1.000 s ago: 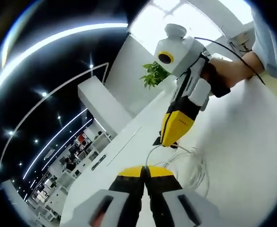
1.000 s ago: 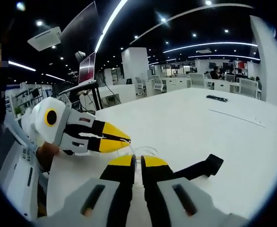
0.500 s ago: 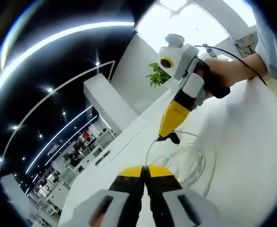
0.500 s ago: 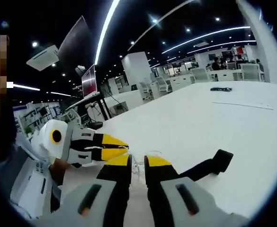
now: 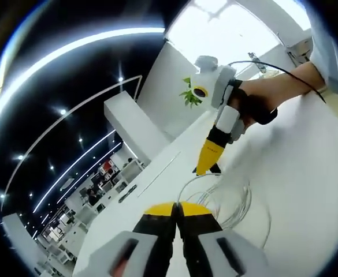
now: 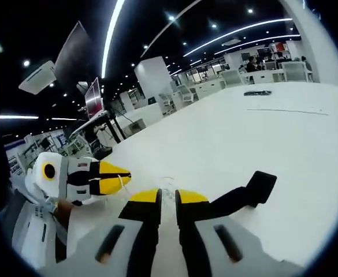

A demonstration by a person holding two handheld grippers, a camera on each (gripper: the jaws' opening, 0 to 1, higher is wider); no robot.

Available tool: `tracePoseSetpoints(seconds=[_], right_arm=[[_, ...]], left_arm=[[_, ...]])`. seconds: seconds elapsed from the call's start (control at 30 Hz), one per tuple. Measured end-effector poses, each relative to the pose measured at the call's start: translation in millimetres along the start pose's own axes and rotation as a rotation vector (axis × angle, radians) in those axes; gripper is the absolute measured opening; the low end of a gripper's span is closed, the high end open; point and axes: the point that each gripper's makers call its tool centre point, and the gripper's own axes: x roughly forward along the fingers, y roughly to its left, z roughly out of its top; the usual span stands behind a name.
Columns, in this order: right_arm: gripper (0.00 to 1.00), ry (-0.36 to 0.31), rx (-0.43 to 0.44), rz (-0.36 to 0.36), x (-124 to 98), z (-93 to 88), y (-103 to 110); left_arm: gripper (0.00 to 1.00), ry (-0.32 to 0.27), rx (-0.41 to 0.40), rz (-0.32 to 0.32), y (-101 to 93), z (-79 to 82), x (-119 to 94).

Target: Peel open the Velcro strap on the desktop, arrange the wired earphones neatly onto it, and close the Velcro strap to secure them.

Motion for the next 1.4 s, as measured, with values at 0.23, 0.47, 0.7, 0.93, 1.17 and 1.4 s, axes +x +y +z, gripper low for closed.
tracePoseSetpoints(seconds=[0.23, 0.47, 0.7, 0.93, 1.17, 1.4], right_arm=[[0.13, 0.043, -0.004, 0.016, 12.6, -5.7, 3.4], [0.13, 0.051, 0.041, 0.043, 18.2, -3.8, 6.8], [0.09, 0.062, 0.083, 0.057, 24.7, -4.6, 9.5], [0.05, 0.052, 0.083, 0.079, 20.4, -2.5, 18.0], [0.04, 0.017, 0.107, 0.120, 2.1, -1.5, 29.1], [0.04, -0.008, -0.002, 0.069, -10.4, 1.6, 27.2]], left_arm=[[0.06, 0.024, 0.015, -0.016, -0.4, -4.5, -1.2], [0.06, 0.030, 0.023, -0.027, -2.4, -5.3, -1.4], [0.06, 0.034, 0.030, -0.032, -2.3, -5.6, -1.7], [0.06, 0.029, 0.042, -0.010, 2.4, -4.5, -2.5], [0.06, 0.017, 0.034, 0.028, 9.2, -1.9, -3.2], [0.06, 0.008, 0.034, 0.045, 11.7, -0.6, -1.9]])
